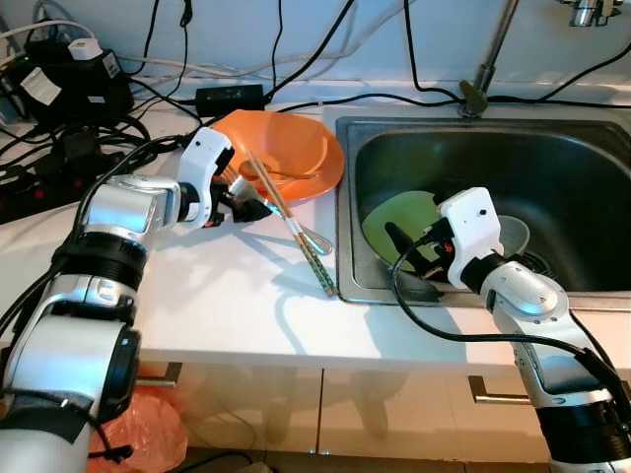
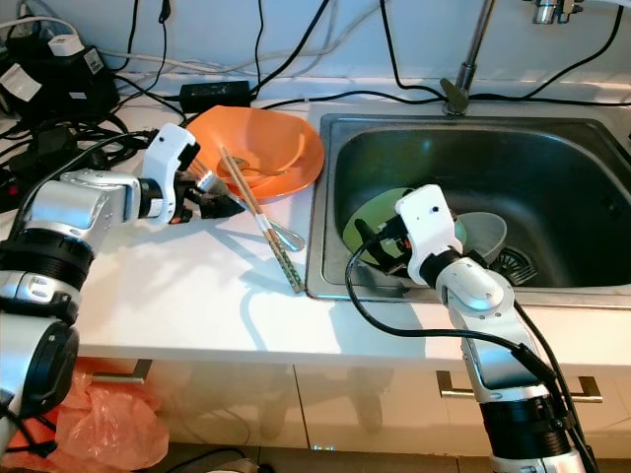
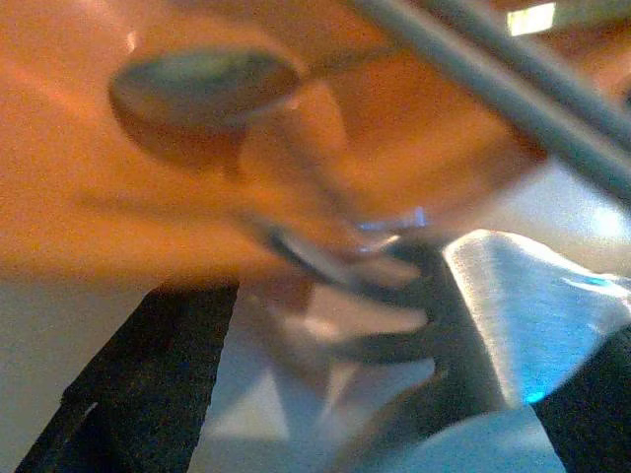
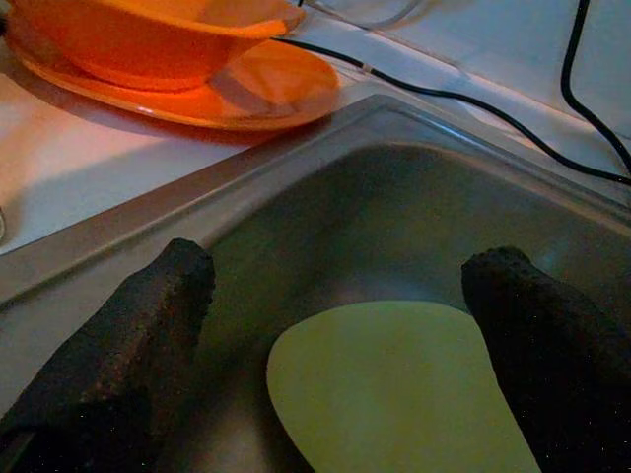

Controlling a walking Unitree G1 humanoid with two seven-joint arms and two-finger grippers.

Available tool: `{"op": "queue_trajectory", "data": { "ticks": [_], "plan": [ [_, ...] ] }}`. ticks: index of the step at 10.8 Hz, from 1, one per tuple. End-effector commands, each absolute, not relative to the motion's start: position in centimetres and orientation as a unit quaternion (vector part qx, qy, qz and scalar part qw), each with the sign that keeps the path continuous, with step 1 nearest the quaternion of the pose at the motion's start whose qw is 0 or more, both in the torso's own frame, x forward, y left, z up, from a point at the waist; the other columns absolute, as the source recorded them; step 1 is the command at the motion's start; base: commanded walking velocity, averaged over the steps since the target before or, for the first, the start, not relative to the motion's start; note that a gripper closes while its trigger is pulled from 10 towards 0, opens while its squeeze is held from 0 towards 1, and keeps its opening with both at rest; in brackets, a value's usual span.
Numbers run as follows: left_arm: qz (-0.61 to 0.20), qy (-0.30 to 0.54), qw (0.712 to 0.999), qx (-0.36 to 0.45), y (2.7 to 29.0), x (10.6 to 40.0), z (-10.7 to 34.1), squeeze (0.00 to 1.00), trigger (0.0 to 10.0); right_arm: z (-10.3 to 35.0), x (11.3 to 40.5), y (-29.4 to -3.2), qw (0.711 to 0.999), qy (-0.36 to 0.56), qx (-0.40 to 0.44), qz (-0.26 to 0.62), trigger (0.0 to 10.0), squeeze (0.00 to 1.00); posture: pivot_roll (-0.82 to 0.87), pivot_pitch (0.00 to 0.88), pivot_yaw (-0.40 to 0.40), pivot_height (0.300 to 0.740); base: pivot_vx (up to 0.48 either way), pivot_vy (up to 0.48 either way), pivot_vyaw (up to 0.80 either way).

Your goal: Kitchen organization

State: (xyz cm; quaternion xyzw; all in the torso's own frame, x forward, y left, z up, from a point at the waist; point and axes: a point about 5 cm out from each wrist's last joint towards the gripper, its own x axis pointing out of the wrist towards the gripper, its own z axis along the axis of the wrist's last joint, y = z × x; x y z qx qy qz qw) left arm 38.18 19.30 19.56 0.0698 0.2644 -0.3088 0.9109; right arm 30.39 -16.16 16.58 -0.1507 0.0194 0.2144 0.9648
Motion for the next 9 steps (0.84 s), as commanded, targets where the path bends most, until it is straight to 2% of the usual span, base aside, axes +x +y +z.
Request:
{"op": "queue_trajectory", "data": {
  "ticks": [1, 9],
  "plan": [
    [-0.31, 0.276, 0.907, 0.076, 19.6, 37.9, 19.5, 0.0, 10.0, 16.6, 30.4, -15.9, 0.963, 0.019, -0.149, 0.221, 10.0, 0.0, 0.09, 0.026, 0.044, 0.74, 0.0, 0.0, 0.0],
    [-0.337, 0.272, 0.897, 0.088, 19.2, 35.4, 20.5, 0.0, 10.0, 16.3, 30.5, -15.4, 0.963, 0.018, -0.144, 0.226, 10.0, 0.0, 0.12, 0.021, 0.049, 0.74, 0.0, 0.0, 0.0]
  ]
}}
